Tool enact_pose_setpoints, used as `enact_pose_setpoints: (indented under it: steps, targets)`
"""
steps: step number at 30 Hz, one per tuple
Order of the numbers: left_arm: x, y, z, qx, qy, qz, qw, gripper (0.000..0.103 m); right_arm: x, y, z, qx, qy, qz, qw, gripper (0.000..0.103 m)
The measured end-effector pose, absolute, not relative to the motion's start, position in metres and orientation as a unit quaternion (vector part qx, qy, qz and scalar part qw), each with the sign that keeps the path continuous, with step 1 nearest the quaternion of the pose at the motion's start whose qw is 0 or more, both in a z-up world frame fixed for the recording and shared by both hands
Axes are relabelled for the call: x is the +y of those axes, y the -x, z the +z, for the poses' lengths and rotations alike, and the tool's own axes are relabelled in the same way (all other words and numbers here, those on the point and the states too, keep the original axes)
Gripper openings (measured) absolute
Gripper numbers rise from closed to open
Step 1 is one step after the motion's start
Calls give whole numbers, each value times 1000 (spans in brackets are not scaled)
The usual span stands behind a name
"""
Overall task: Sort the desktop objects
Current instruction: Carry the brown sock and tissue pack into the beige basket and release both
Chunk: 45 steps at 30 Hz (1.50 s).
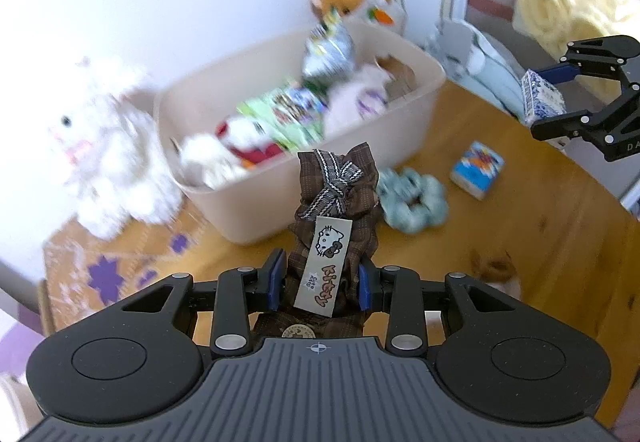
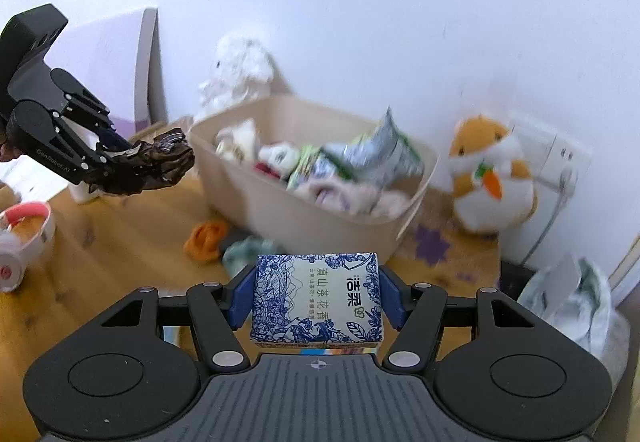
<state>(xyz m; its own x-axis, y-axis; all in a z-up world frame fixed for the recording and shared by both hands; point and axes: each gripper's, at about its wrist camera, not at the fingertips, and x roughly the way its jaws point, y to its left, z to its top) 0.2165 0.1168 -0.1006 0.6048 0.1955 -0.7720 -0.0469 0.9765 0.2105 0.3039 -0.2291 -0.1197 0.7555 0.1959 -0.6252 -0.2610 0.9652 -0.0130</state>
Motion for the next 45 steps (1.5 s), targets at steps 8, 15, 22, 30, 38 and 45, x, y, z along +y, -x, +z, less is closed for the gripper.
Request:
enact_pose_setpoints:
  steps: [8, 15, 22, 30, 38, 45]
  targets:
    - [137, -236, -69, 400, -86, 99, 907, 36, -233, -346, -97, 301, 67, 99, 946, 60]
    - [148, -266, -66, 382, -71, 133, 912, 36, -223, -386, -87, 295, 79, 92, 948, 60]
    - [151, -303, -71, 374, -63, 160, 911, 36, -207, -430, -92, 304, 76, 88, 945, 60]
    - [159, -341, -92, 399, -36, 202, 894, 36, -200, -472, -117, 346, 26, 55, 936, 60]
    - [172, -355, -118, 438, 4, 214, 873, 33, -185, -486, -139, 373, 31, 48, 926, 60]
    - [170, -356, -120, 438, 1, 214, 873, 38, -185, -487, -149, 387, 54, 30, 920, 68]
